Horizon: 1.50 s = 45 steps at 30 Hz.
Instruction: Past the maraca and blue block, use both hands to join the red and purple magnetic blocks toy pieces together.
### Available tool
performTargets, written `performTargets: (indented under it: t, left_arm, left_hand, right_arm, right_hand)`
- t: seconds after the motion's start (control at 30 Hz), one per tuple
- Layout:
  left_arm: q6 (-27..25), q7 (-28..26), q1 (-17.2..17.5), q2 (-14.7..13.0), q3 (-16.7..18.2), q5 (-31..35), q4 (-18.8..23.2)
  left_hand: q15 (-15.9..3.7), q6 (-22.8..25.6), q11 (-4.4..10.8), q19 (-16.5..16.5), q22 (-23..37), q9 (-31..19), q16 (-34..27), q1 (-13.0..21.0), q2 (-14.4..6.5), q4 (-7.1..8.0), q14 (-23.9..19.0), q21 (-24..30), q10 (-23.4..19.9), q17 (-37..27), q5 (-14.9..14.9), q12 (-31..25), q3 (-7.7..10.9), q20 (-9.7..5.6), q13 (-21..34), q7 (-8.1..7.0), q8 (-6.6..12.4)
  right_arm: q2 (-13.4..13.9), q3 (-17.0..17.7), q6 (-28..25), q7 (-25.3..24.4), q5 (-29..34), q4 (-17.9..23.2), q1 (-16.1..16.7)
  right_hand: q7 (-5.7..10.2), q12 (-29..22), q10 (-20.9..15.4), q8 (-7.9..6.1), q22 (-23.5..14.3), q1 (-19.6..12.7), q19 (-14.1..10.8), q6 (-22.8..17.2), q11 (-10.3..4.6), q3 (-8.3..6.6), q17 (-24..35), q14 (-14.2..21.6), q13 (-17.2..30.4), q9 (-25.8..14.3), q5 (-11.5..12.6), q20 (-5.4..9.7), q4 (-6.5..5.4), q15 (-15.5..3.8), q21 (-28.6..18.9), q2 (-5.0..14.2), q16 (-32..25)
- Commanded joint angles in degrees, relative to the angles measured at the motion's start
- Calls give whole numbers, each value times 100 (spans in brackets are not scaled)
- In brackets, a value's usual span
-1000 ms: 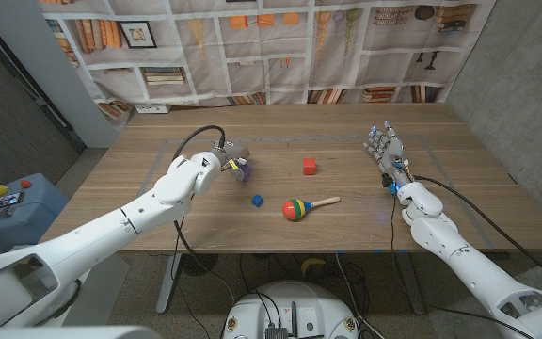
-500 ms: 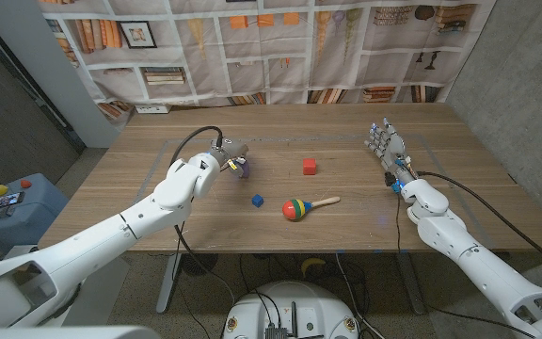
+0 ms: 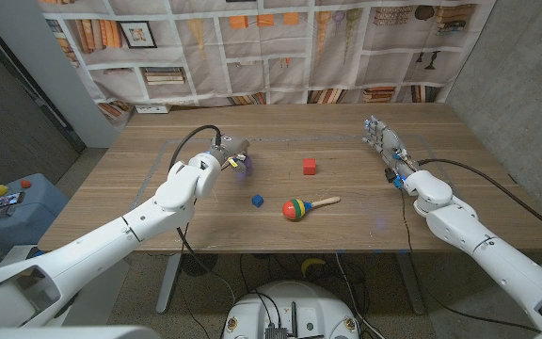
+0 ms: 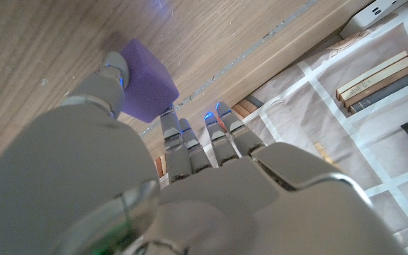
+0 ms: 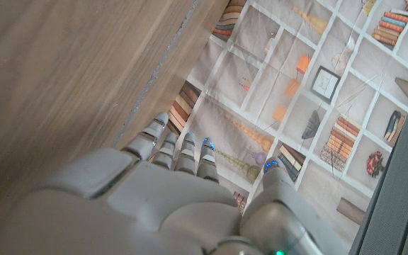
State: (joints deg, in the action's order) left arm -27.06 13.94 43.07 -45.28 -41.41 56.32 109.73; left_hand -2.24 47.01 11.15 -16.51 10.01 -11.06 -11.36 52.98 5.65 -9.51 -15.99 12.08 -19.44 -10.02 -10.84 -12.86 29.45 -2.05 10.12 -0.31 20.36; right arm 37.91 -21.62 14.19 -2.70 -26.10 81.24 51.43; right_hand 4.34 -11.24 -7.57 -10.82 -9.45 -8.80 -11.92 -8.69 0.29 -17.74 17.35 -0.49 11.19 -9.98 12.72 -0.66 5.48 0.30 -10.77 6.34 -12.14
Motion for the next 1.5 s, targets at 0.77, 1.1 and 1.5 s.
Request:
performTargets:
  t: [0.77,1.1,1.5]
  left_arm:
    - [21,-82,-123,-100,72,-993,124]
    - [28,10,-220,-139,20,-1107,118]
    - [-55,88,-283,-153,-19,-1178,169]
  left_hand:
    - [-483,788,-31,50,17,-17,71,-30,-161,35,79,-55,-35,-6,-39,86,-118,46,21,-396,-6]
    - [-453,765,-71,84,18,-19,81,-68,-210,50,120,-68,22,-6,-49,126,-161,73,21,-377,-59]
    - [-415,731,-100,121,19,-19,92,-94,-252,51,169,-81,75,-6,-59,157,-201,79,22,-363,-120]
  right_arm:
    - [1421,-643,-2121,-312,2717,2176,-282]
    - [1754,-1036,-3333,425,3469,2941,-651]
    - [1766,-1594,-4451,1414,4245,3481,-1278]
  right_hand:
    - [273,21,142,-69,-11,-822,312,-31,-65,-278,-150,-105,13,-58,-81,-55,515,85,51,-178,56]
    - [226,34,318,-49,-11,-1393,453,164,49,-466,-235,-270,31,-80,-1,-316,557,351,58,-370,86]
    - [180,45,491,-39,-12,-1688,512,328,105,-528,-271,-374,47,-101,37,-443,552,544,47,-568,86]
